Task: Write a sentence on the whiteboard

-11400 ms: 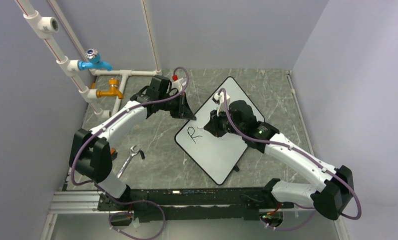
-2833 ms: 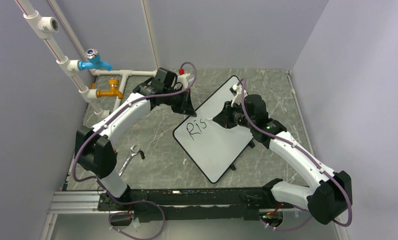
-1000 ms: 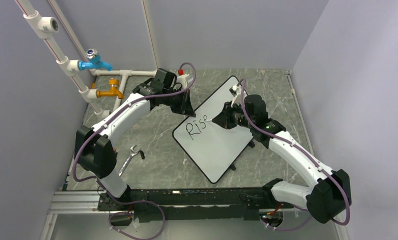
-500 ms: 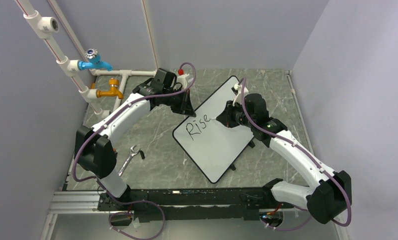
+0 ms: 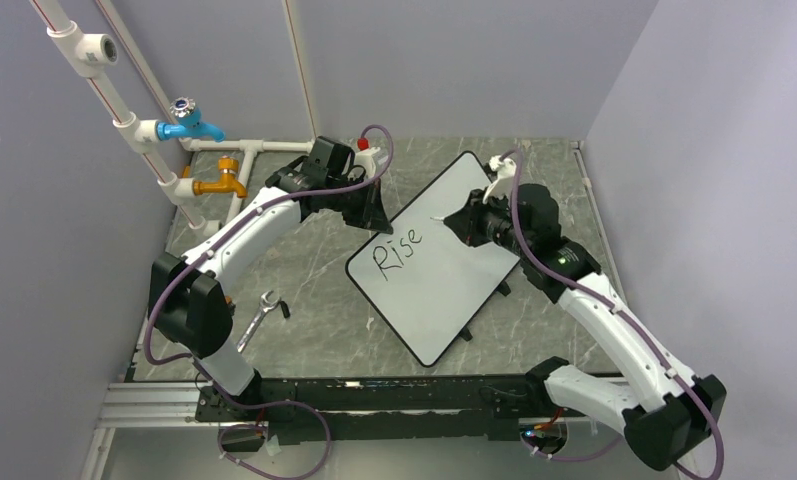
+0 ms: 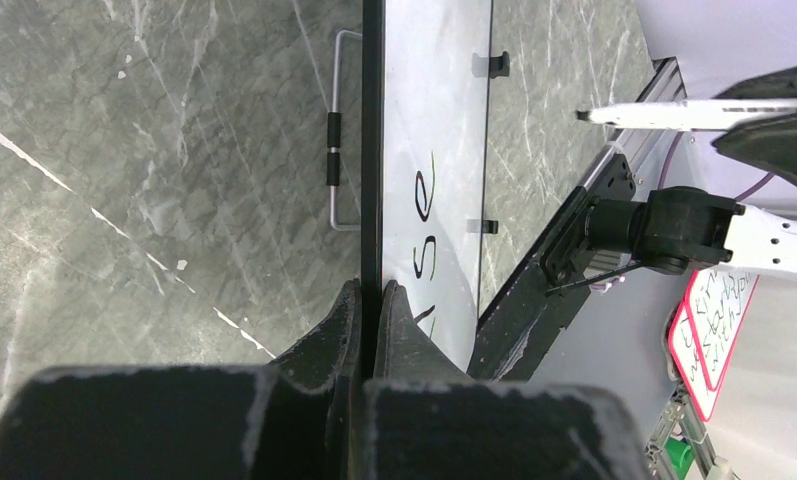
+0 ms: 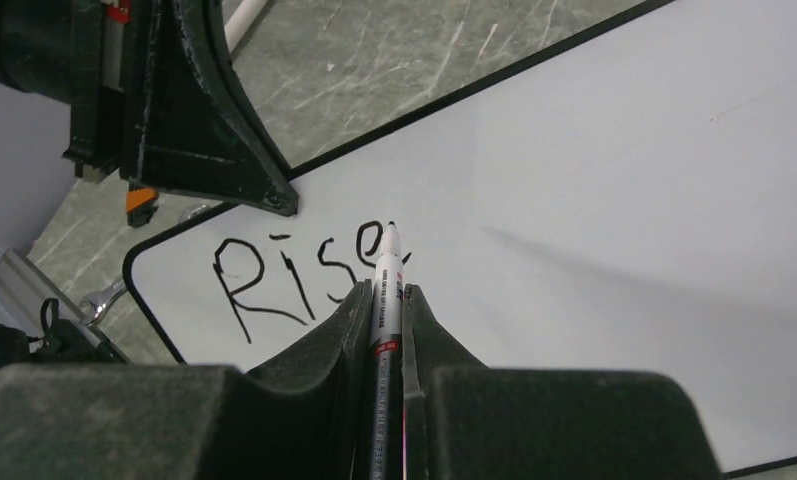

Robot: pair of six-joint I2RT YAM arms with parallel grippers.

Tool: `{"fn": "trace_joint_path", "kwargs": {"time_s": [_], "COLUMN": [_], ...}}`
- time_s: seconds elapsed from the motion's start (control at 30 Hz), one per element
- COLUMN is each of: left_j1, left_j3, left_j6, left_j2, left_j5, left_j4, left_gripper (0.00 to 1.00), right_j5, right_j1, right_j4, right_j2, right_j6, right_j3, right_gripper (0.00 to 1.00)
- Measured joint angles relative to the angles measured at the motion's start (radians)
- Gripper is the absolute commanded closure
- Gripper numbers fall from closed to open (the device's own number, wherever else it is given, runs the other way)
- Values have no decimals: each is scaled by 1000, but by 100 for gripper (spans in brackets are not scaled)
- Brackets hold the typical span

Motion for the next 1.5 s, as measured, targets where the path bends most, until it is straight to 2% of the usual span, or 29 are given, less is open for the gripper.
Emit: {"fn": "trace_joint_path", "kwargs": {"time_s": [0.43,0.73,1.13,1.5], "left_j1": [-1,-10,-10,-8], "left_j3": [2,45,45,16], "left_j6": [0,40,53,52], "left_j2": [0,0,0,-11], "left_j5": [-12,-35,-40,-42], "left_j4": [-9,-78,-82,-40], "left_gripper": [100,100,100,100], "right_j5": [-35,-80,-238,-269], "right_j1": [0,0,5,70], "right_j4": [-54,-65,-89,-82], "right_j2": [-127,-179,-225,-230], "right_j6": [11,18,3,-1], "right_j3": [-73,-116,-187,-204], "right_gripper": [100,100,100,100]}}
